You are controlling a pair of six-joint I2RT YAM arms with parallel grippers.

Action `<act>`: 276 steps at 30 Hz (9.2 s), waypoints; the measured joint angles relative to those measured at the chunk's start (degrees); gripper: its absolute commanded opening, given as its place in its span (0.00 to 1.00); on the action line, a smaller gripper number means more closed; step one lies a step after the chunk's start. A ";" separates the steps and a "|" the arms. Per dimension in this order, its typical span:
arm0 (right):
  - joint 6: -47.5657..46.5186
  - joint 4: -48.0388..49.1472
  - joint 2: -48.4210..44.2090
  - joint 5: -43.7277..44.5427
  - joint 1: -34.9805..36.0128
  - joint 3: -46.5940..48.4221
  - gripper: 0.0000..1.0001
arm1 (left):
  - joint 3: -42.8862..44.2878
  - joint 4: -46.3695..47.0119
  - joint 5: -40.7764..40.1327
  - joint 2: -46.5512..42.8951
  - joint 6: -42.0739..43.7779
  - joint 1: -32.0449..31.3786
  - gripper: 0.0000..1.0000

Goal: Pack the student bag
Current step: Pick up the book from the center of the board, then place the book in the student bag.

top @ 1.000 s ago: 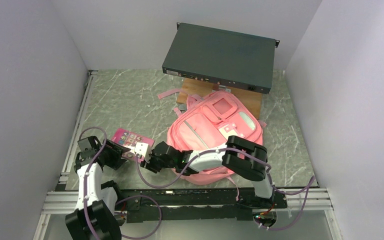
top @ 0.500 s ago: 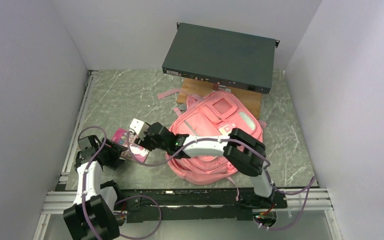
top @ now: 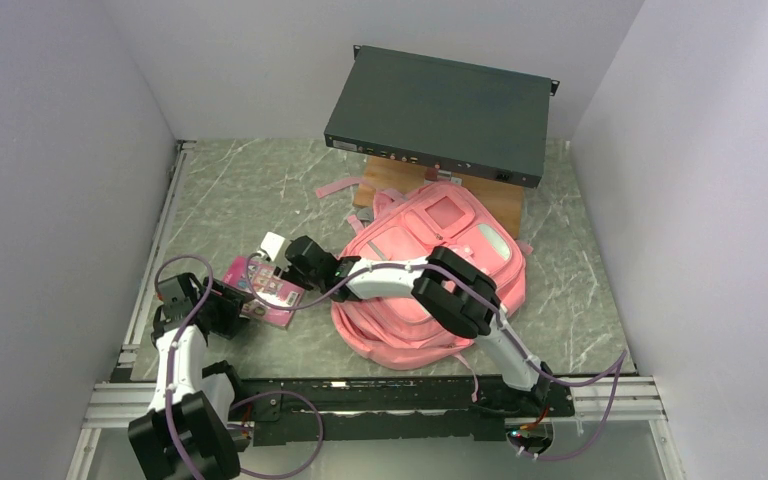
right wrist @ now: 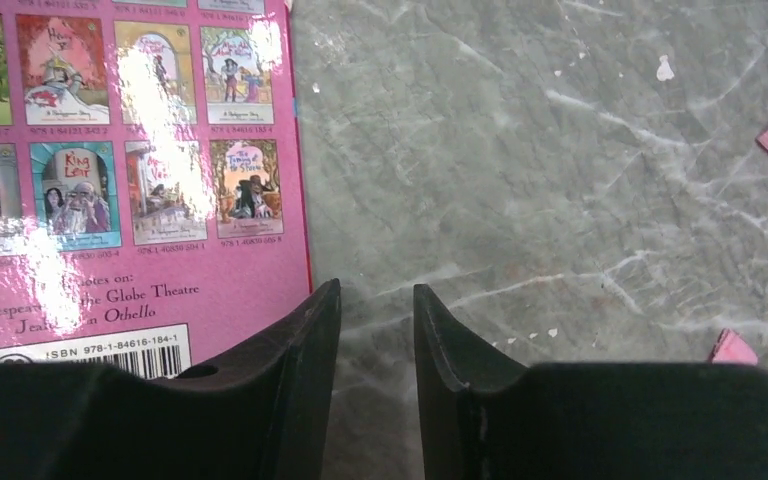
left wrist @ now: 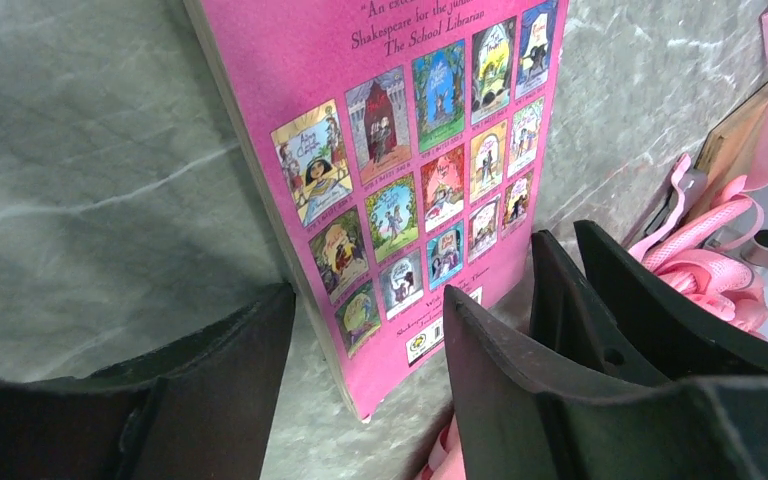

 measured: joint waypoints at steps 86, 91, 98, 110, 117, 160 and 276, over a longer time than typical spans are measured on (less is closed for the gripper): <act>-5.20 28.30 -11.37 11.32 13.14 -25.44 0.42 | 2.25 1.64 13.94 -4.59 4.83 0.31 0.16; -5.25 28.55 -11.15 11.28 13.14 -24.96 0.36 | 2.25 1.68 14.01 -4.20 4.85 0.31 0.17; -4.42 28.70 -9.86 11.08 13.20 -22.91 0.03 | 2.54 1.42 14.75 -4.63 5.49 0.31 0.58; 8.68 27.93 -21.42 8.52 8.09 -28.96 0.00 | 14.71 -4.07 21.86 -16.09 10.73 0.24 0.93; 17.81 27.76 -32.26 1.73 1.18 -30.45 0.00 | 26.93 -9.68 22.49 -20.79 13.27 0.00 0.97; -0.70 18.80 -42.12 15.58 13.14 -36.35 0.00 | 16.46 5.81 12.92 -9.99 -17.92 -24.76 0.81; 87.76 44.72 -71.43 -35.06 -28.37 -53.96 0.00 | 19.10 19.58 1.05 -19.50 -3.45 -56.92 0.97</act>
